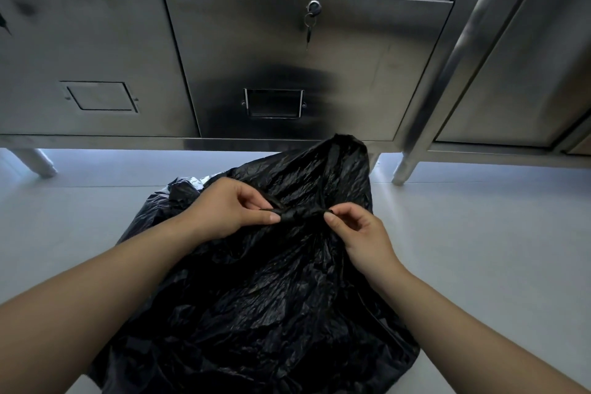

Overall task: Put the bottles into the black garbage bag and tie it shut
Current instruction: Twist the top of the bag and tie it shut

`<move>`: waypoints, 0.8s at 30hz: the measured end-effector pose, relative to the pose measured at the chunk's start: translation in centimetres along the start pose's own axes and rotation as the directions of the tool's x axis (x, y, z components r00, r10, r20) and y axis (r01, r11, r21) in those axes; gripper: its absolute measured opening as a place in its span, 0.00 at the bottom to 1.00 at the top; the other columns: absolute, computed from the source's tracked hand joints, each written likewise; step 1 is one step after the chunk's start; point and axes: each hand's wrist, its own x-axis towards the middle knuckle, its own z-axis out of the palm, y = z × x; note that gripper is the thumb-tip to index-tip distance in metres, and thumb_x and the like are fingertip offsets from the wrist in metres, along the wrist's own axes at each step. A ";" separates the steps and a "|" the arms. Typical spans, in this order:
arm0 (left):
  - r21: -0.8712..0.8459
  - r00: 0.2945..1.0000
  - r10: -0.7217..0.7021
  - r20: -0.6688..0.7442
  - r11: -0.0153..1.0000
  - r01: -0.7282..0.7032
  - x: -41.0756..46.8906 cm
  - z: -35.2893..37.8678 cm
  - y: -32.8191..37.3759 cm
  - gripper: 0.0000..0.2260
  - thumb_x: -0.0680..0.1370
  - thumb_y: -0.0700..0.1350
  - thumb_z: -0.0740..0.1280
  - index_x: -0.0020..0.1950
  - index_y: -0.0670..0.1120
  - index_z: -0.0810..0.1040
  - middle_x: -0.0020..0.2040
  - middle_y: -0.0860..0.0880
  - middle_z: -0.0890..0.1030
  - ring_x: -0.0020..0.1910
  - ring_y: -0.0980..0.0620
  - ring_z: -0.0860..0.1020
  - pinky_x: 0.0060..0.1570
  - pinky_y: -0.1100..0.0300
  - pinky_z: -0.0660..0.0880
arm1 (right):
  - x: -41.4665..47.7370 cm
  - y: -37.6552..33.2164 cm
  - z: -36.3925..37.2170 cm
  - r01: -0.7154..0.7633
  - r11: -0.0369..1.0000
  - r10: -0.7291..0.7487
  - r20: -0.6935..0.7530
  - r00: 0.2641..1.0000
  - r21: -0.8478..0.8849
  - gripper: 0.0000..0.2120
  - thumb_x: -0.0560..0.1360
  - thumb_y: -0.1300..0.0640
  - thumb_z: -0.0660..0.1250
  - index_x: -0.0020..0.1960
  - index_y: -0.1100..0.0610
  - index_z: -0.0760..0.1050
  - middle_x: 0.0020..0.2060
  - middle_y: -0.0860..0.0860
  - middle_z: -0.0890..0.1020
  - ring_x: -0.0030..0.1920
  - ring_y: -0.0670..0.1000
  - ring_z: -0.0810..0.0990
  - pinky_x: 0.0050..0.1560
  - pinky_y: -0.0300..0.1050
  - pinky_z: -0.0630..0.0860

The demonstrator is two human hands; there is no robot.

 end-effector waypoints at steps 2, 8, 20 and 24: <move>-0.072 0.999 -0.018 -0.035 0.997 0.016 0.1 -0.1 0.1 0.10 0.56 0.58 0.75 0.32 0.54 0.84 0.28 0.54 0.81 0.26 0.63 0.73 0.28 0.75 0.68 | 0.0 0.0 -0.1 -0.036 0.999 0.037 -0.029 0.999 0.032 0.09 0.73 0.58 0.70 0.36 0.46 0.80 0.31 0.41 0.80 0.36 0.40 0.77 0.40 0.33 0.73; -0.056 0.979 -0.009 -0.205 0.998 -0.002 0.5 -2.6 -0.9 0.06 0.62 0.54 0.77 0.31 0.54 0.84 0.29 0.54 0.83 0.26 0.63 0.75 0.29 0.74 0.70 | 0.5 -0.6 -1.7 -0.102 0.970 0.131 -0.123 0.984 0.221 0.06 0.74 0.62 0.68 0.39 0.55 0.77 0.36 0.51 0.79 0.43 0.49 0.79 0.50 0.42 0.80; -0.080 0.988 0.042 -0.146 0.995 -0.054 1.0 -1.3 -1.1 0.08 0.77 0.50 0.66 0.40 0.50 0.73 0.25 0.55 0.72 0.23 0.59 0.68 0.29 0.62 0.64 | 0.3 -2.5 -1.5 -0.138 0.987 0.138 0.009 0.990 0.086 0.02 0.77 0.61 0.63 0.48 0.55 0.73 0.37 0.52 0.80 0.31 0.45 0.80 0.28 0.37 0.75; -0.063 0.994 0.001 -0.112 0.998 -0.008 0.8 -0.6 -1.1 0.04 0.76 0.50 0.66 0.43 0.52 0.78 0.35 0.53 0.80 0.32 0.59 0.77 0.38 0.62 0.72 | -0.3 -2.2 -1.0 -0.166 0.983 0.163 -0.034 0.986 -0.085 0.09 0.71 0.53 0.72 0.46 0.56 0.76 0.37 0.49 0.82 0.28 0.45 0.79 0.27 0.36 0.74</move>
